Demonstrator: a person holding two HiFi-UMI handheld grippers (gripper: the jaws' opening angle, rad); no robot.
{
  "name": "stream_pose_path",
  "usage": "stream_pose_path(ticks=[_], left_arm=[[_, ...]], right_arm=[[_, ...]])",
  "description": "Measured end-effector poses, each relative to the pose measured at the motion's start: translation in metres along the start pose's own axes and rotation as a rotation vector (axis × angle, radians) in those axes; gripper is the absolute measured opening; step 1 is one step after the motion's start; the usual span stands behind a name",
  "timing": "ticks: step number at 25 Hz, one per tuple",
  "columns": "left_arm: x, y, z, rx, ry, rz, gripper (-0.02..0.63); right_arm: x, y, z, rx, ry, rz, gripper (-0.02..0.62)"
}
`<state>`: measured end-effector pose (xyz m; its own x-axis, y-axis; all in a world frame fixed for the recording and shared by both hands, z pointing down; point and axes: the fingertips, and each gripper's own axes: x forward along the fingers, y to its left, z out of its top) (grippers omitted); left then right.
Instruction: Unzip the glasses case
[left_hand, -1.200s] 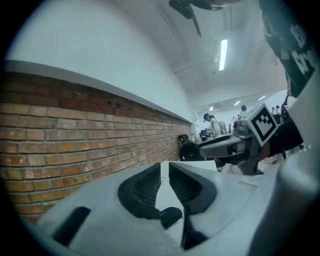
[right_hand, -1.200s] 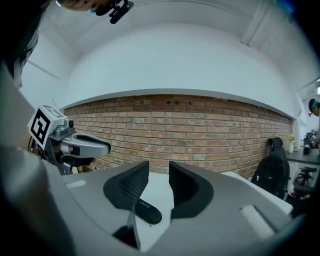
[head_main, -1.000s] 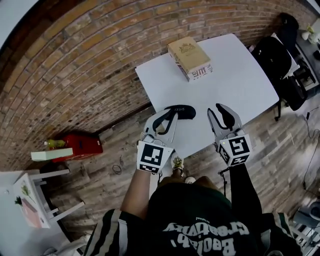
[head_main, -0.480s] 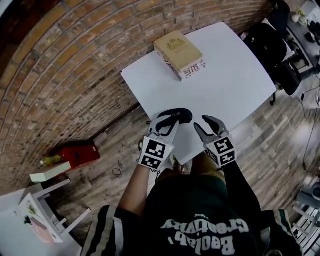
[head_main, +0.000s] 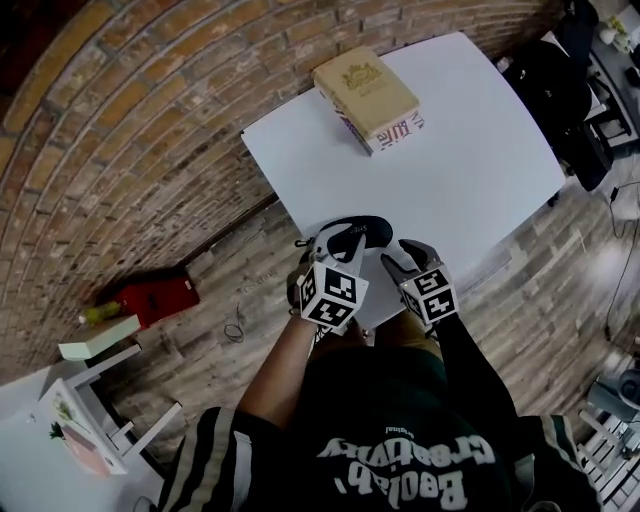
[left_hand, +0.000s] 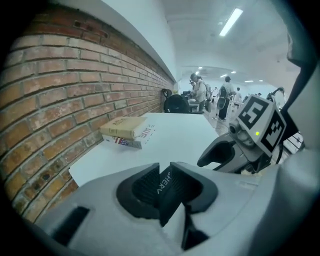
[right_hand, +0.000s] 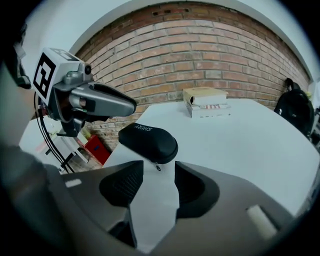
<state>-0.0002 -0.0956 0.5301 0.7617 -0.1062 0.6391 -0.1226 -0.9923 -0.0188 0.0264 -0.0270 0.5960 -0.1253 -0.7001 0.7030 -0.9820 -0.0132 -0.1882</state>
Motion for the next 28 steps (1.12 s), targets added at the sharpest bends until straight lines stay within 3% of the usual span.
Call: stream_pose_path(ticks=[7,10,15,28], left_arm=[[0.024,0.002,-0.039,0.018,0.167,0.035,0.066],[0.025,0.003,-0.041,0.025,0.16,0.054,0.064],[0.026,0.005,-0.04,-0.084,0.115,0.035,0.061],[0.025,0.005,-0.042,-0.101,0.119,0.063,0.061]], right_arm=[[0.021,0.003,-0.009,0.054,0.027,0.028,0.209],[0.028,0.002,-0.008,0.061,0.028,0.032,0.182],[0.03,0.003,-0.009,0.054,0.036,0.024,0.147],[0.029,0.001,-0.012,0.092,0.045,-0.018,0.097]])
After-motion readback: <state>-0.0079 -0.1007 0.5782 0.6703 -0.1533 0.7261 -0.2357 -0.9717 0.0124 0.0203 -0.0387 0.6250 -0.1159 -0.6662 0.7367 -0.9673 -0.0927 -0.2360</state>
